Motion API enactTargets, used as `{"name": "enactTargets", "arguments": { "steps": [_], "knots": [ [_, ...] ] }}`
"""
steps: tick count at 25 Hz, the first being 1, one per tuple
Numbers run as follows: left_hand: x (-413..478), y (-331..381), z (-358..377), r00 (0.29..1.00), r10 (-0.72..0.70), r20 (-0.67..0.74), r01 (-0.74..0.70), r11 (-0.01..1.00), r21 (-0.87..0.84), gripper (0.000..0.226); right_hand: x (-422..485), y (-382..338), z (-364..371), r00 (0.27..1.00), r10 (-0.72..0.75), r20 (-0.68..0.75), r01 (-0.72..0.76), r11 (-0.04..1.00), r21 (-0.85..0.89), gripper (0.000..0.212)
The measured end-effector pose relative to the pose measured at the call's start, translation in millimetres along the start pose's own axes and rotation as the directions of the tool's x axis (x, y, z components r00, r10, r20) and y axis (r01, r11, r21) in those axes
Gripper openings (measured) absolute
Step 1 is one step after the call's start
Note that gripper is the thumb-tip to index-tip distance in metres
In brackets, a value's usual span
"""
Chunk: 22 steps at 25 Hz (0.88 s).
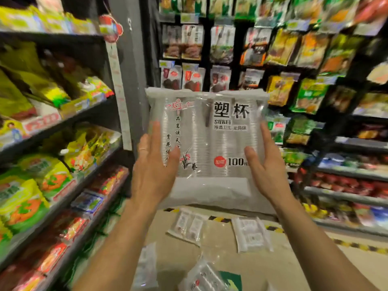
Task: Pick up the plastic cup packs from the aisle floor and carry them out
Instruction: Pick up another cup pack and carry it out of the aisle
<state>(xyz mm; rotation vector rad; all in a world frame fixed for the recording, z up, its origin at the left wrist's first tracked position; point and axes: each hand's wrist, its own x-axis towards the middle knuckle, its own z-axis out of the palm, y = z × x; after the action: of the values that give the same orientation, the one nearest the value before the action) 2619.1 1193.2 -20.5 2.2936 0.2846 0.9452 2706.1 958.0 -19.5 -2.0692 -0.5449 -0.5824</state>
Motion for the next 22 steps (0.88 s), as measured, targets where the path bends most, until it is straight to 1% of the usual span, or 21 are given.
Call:
{"name": "enactTargets", "arguments": {
  "steps": [3, 7, 9, 12, 14, 17, 21, 22],
  "knots": [
    [2.2, 82.7, -7.1, 0.996, 0.069, 0.053, -0.067, 0.997, -0.043, 0.068, -4.5, -21.0, -89.9, 0.993, 0.020, -0.114, -0.025, 0.999, -0.039, 0.065],
    [-4.7, 169.7, -3.4, 0.986, 0.141, 0.093, -0.136, 0.989, -0.059, 0.067, -13.8, -34.1, -186.3, 0.974, 0.023, -0.224, -0.048, 0.993, -0.107, 0.063],
    [-14.2, 214.8, 5.6, 0.976, 0.191, 0.108, -0.181, 0.979, -0.093, 0.067, -23.2, -31.9, -235.8, 0.960, 0.013, -0.281, -0.059, 0.986, -0.155, 0.062],
    [-36.7, 276.2, 28.2, 0.965, 0.220, 0.141, -0.201, 0.970, -0.133, 0.066, -43.2, -21.3, -304.9, 0.942, 0.039, -0.333, -0.114, 0.971, -0.209, 0.062],
    [-56.6, 315.2, 46.5, 0.955, 0.257, 0.150, -0.227, 0.954, -0.194, 0.067, -61.5, -14.6, -350.2, 0.927, 0.047, -0.372, -0.148, 0.958, -0.247, 0.062],
    [-94.0, 375.8, 74.9, 0.926, 0.339, 0.169, -0.277, 0.911, -0.305, 0.067, -96.9, -0.2, -421.8, 0.891, 0.060, -0.449, -0.216, 0.928, -0.304, 0.062],
    [-139.4, 440.5, 106.3, 0.873, 0.439, 0.211, -0.338, 0.858, -0.386, 0.067, -147.3, 10.8, -497.5, 0.846, 0.058, -0.529, -0.284, 0.890, -0.356, 0.063],
    [-151.5, 457.3, 113.6, 0.854, 0.469, 0.225, -0.349, 0.837, -0.423, 0.068, -164.3, 9.3, -514.8, 0.824, 0.067, -0.563, -0.326, 0.868, -0.375, 0.062]
  ]
}}
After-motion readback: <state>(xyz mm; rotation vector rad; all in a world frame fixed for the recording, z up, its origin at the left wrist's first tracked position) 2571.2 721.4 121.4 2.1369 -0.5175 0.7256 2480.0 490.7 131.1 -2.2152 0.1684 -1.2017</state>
